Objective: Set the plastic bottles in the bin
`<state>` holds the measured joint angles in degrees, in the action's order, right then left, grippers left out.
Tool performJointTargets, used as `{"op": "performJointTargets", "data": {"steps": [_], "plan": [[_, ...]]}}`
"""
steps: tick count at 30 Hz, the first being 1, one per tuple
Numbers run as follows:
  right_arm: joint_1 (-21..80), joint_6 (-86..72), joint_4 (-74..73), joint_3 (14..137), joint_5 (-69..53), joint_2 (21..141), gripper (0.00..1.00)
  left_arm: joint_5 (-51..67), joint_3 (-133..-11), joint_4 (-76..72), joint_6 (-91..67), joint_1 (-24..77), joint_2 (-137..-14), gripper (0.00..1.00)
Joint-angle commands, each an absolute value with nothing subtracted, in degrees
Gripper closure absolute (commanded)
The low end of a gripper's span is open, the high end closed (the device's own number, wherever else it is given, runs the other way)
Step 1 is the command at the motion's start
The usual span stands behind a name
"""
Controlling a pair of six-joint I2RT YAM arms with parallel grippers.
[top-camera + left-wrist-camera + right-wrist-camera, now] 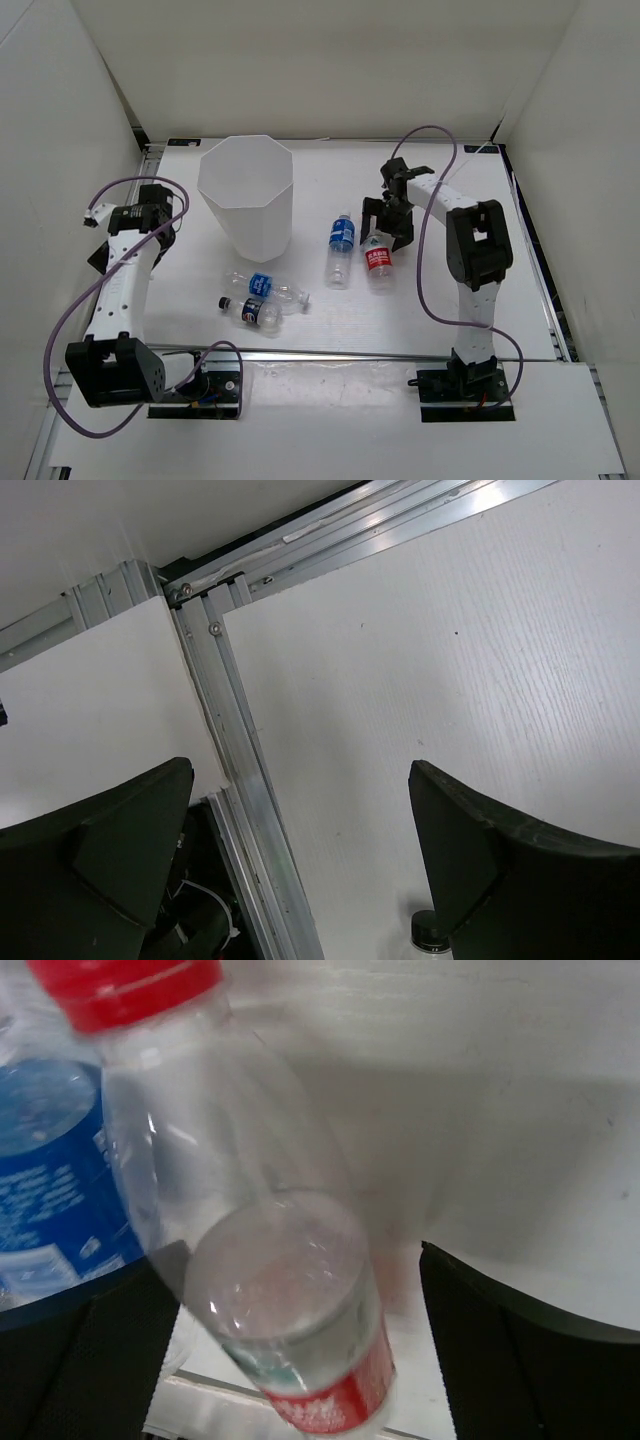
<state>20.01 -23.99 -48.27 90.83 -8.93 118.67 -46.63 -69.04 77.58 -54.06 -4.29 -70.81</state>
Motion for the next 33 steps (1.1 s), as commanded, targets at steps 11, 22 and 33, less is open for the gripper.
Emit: {"op": "performJointTargets", "data": {"steps": [11,22,33], "plan": [[20.1,-23.6,-49.6,90.1,-6.7,118.0,0.6,-49.6,-69.4,81.5,-54.4,-2.3,-72.1,0.0],[17.7,-25.7,-63.6,128.3,-5.2,109.1,0.74,-49.0,-68.4,81.5,-54.9,-1.7,-72.0,0.0],[25.6,-40.2,-36.8,142.4,-35.3,110.8,0.87,-49.0,-68.4,81.5,-54.9,0.5,-72.5,0.0]]}}
